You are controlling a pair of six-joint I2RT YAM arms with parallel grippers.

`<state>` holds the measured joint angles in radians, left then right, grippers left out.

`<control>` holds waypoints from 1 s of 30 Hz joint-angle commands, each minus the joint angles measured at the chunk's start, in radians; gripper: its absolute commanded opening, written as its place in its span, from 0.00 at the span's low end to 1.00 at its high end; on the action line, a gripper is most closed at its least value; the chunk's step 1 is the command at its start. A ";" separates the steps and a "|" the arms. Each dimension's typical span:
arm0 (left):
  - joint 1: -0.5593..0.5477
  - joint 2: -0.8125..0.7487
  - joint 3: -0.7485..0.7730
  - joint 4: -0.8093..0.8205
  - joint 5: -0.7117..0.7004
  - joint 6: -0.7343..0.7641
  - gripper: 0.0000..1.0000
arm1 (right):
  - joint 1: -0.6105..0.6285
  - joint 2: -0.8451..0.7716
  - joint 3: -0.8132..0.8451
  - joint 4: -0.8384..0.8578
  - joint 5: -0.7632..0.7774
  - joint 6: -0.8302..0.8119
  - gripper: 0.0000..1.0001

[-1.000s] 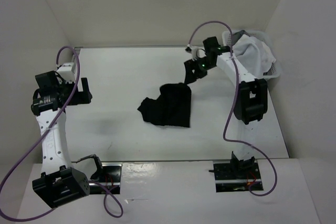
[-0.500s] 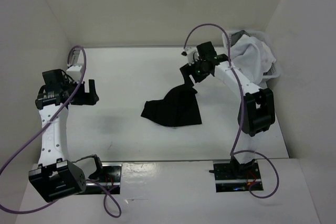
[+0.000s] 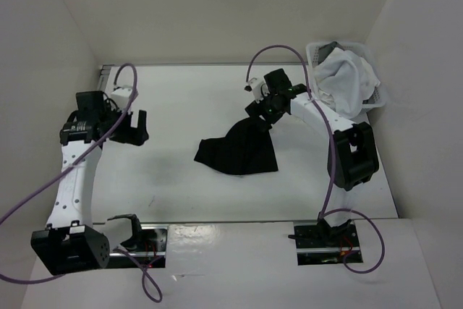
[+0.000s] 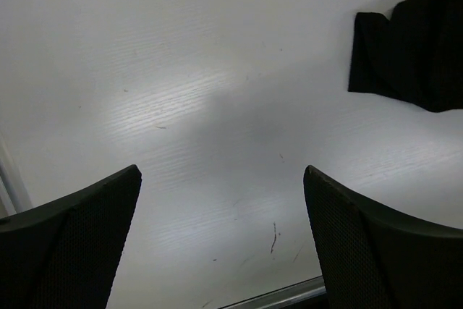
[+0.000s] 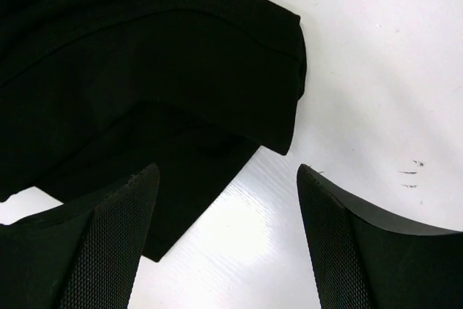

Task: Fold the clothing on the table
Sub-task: Flatten the skirt out

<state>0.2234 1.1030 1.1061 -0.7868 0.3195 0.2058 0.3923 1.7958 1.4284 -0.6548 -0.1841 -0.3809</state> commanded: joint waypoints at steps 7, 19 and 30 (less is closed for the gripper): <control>-0.519 0.237 0.196 0.027 -0.288 0.046 0.97 | -0.197 -0.071 -0.003 0.030 -0.060 0.065 0.82; -1.088 0.417 0.067 0.299 -0.623 -0.009 0.88 | -0.560 -0.200 -0.110 -0.034 -0.259 0.089 0.82; -1.224 0.517 0.008 0.419 -0.746 -0.078 0.88 | -0.560 -0.221 -0.109 -0.034 -0.238 0.089 0.82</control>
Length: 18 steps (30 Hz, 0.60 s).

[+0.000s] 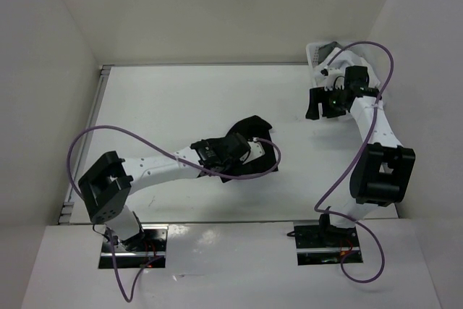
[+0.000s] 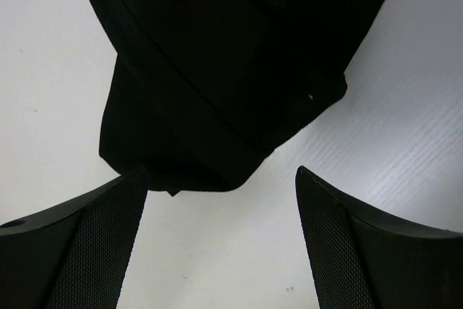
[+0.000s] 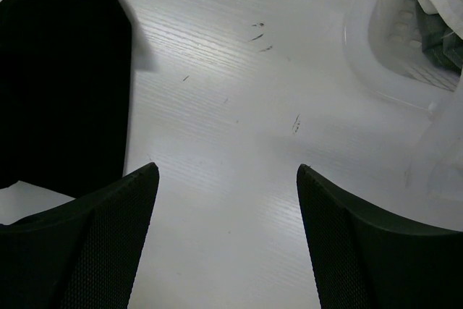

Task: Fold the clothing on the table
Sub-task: Flatten the skirt out

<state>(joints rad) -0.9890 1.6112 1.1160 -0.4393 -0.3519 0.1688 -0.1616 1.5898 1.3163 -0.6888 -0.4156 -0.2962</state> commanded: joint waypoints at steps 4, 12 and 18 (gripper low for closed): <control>-0.033 0.044 0.007 0.096 -0.087 -0.051 0.87 | -0.015 -0.005 0.003 -0.009 -0.006 0.005 0.82; -0.066 0.078 0.025 0.073 -0.027 -0.060 0.87 | -0.015 0.004 0.021 -0.009 -0.006 0.005 0.82; -0.066 0.078 0.034 0.050 0.013 -0.060 0.86 | -0.015 0.013 0.012 0.000 -0.015 0.005 0.82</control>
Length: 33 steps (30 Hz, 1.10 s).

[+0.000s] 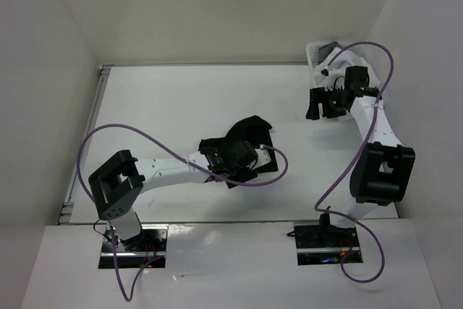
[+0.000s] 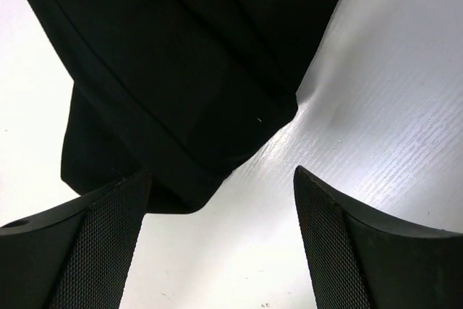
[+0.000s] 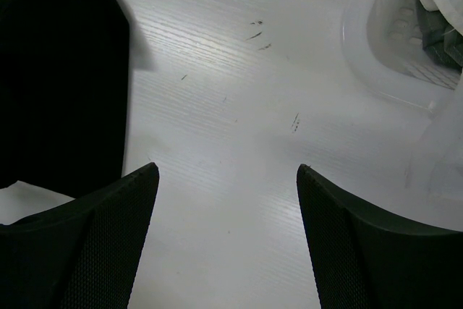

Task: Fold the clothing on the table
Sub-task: Flatten the skirt out

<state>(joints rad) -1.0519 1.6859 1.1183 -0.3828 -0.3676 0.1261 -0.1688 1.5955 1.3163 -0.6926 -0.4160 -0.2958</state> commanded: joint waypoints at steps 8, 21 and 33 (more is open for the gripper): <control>-0.003 0.051 0.032 0.032 0.029 0.001 0.85 | -0.008 0.007 0.012 0.004 -0.024 0.004 0.82; -0.003 0.101 0.075 0.070 0.009 0.010 0.55 | -0.008 0.007 0.003 0.004 -0.033 0.004 0.82; -0.003 0.110 0.103 0.039 0.032 0.010 0.02 | -0.008 -0.002 -0.006 0.004 -0.043 0.004 0.80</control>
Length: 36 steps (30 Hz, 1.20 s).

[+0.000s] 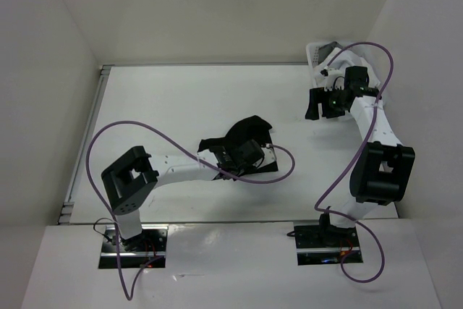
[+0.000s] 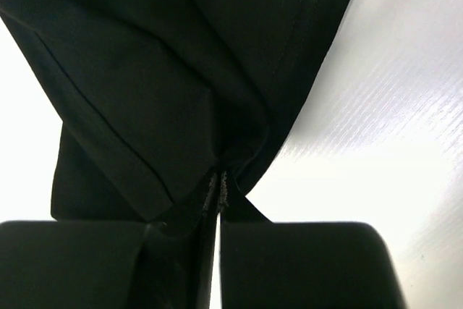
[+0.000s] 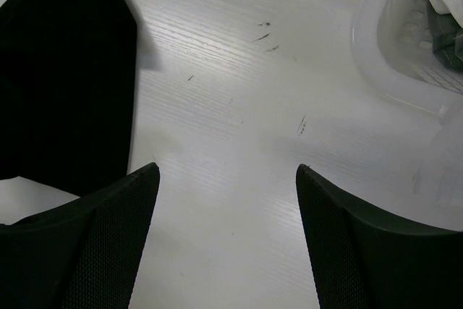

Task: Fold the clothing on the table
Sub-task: Flatten the skirt out

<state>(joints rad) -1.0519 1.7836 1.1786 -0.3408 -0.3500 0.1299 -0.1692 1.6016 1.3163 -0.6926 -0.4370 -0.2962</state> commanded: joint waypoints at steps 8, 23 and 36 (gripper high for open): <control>0.081 -0.045 0.174 -0.072 -0.001 0.042 0.00 | 0.005 -0.008 0.014 -0.016 -0.046 0.005 0.78; 0.434 -0.161 0.185 -0.106 0.130 0.073 0.01 | 0.189 0.056 0.066 -0.045 0.023 -0.024 0.78; 0.608 -0.119 0.225 -0.023 0.149 0.082 0.04 | 0.221 0.115 0.084 -0.054 -0.005 -0.034 0.76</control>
<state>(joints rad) -0.4698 1.6520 1.3506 -0.4252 -0.2180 0.1864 0.0471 1.7092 1.3529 -0.7322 -0.4263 -0.3157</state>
